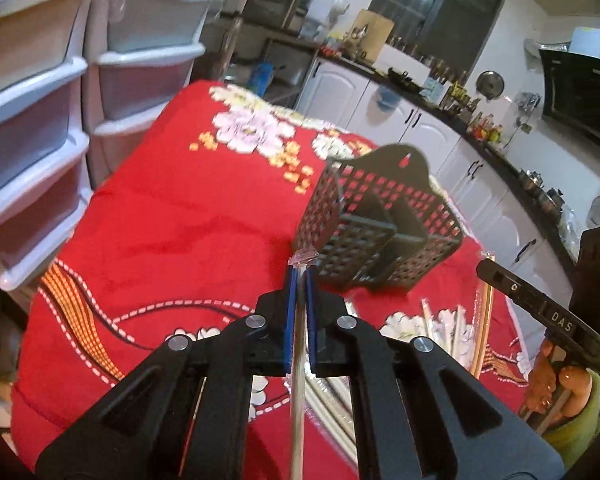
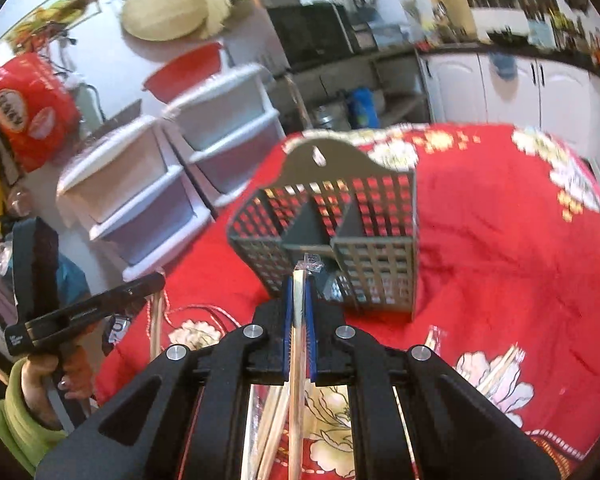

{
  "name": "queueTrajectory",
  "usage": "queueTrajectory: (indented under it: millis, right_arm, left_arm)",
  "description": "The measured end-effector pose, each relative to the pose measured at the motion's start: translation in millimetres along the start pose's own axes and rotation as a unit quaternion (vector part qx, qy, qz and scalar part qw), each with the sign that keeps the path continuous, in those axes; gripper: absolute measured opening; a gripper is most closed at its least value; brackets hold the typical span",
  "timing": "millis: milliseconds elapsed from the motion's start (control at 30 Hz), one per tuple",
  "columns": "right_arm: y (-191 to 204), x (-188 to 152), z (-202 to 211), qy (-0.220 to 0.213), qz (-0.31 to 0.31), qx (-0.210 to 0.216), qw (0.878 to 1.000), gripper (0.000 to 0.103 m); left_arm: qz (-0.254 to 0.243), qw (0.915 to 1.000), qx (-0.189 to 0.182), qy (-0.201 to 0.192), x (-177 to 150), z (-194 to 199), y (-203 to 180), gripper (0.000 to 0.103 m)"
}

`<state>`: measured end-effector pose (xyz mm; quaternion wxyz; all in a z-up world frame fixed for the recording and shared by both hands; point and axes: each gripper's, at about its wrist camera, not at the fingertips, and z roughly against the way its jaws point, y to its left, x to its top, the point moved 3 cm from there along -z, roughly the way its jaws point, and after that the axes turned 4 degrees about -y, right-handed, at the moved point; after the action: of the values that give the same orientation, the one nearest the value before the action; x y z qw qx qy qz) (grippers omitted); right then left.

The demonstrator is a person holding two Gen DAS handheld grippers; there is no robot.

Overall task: Organize utensils
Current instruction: 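Lift both held chopstick pairs up and carry them above the grey caddy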

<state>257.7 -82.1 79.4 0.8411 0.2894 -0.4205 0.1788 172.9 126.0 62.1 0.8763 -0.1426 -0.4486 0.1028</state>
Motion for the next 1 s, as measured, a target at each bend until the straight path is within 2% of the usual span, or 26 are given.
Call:
queueTrajectory:
  millis: [200,367,567,733,1000]
  right_arm:
    - [8.3,18.5,19.0,-0.045,0.021,0.007,0.999,0.006]
    - [13.9,38.8,33.9,-0.095,0.045,-0.004,0.994,0.006]
    - [8.6,65.3,36.7,-0.149,0.060,-0.015,0.987,0.006]
    - [7.1,91.9,36.5,-0.201,0.081,-0.026,0.976,0.006]
    - [6.4,125.9,27.5,-0.245,0.101,-0.032,0.964,0.006]
  left_arm:
    - [-0.012,0.9995,-0.010,-0.029,21.6,13.1,-15.1,0.001]
    - [-0.022,0.9979,-0.018,-0.058,46.5,21.8,-28.8,0.001]
    - [-0.040,0.9947,-0.023,-0.092,76.3,26.3,-51.5,0.001]
    - [-0.057,0.9908,-0.023,-0.121,101.8,24.8,-70.6,0.001]
    - [-0.078,0.9829,-0.020,-0.166,139.9,20.5,-96.8,0.001]
